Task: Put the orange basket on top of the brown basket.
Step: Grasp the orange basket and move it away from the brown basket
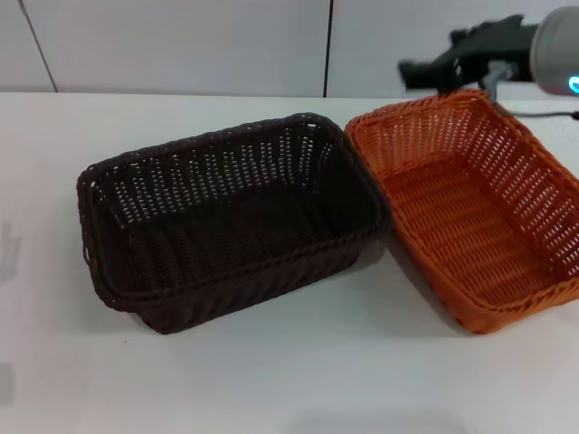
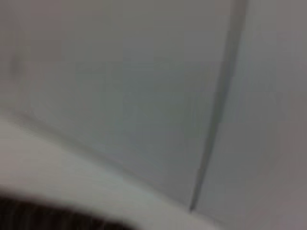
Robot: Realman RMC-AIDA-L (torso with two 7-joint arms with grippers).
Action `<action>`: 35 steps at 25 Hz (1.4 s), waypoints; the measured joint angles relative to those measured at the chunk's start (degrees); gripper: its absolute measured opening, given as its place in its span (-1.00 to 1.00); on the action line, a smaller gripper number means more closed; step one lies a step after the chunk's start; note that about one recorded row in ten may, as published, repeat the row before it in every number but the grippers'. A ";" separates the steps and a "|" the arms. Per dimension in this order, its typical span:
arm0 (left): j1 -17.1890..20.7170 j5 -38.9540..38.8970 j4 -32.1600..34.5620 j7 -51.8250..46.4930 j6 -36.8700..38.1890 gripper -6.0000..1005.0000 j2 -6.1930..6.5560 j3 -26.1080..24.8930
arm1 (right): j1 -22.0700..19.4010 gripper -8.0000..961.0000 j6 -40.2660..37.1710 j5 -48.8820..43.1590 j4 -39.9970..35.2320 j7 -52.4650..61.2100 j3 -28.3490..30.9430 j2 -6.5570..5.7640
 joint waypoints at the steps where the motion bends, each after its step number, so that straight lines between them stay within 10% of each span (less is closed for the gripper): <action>1: -0.34 -0.42 0.30 0.15 -0.79 0.59 0.07 0.08 | 0.54 0.50 10.49 1.36 3.87 -11.84 5.00 3.83; 11: -0.73 -1.61 2.19 -1.38 -2.93 0.59 -0.01 0.73 | -6.05 0.50 32.28 2.39 19.23 -36.73 0.46 3.69; 35: -1.50 -6.40 3.11 -2.28 -8.01 0.59 0.12 0.58 | -14.37 0.50 37.60 -6.70 18.52 -41.01 -8.59 3.75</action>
